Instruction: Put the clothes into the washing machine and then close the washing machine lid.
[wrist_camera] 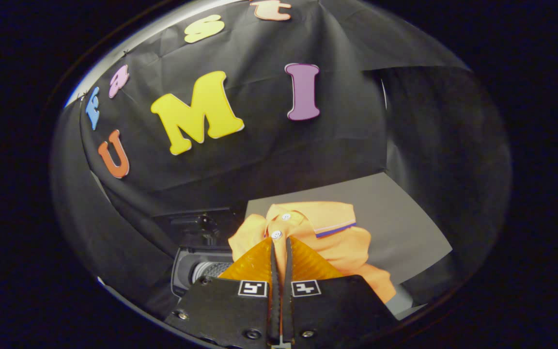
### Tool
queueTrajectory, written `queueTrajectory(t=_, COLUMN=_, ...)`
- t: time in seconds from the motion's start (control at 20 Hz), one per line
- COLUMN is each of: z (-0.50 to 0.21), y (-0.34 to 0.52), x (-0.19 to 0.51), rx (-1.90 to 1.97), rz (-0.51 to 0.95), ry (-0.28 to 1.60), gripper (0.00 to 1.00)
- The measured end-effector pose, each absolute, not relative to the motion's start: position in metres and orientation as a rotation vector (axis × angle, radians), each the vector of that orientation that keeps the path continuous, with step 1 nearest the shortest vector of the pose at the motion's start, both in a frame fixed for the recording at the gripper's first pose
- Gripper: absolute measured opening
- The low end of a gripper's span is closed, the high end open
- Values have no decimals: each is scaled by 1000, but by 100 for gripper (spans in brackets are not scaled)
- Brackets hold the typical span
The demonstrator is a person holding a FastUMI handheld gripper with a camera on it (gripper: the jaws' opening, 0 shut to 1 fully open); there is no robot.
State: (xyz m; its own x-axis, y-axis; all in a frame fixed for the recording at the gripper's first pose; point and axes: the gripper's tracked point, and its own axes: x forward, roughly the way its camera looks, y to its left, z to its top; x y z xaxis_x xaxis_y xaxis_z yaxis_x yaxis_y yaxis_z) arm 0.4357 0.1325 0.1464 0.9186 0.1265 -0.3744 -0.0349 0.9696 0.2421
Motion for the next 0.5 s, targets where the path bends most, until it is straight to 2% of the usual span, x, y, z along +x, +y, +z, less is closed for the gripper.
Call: queueTrajectory(t=0.5, z=243, y=207, x=379, rx=215, rz=178, ry=231, gripper=5)
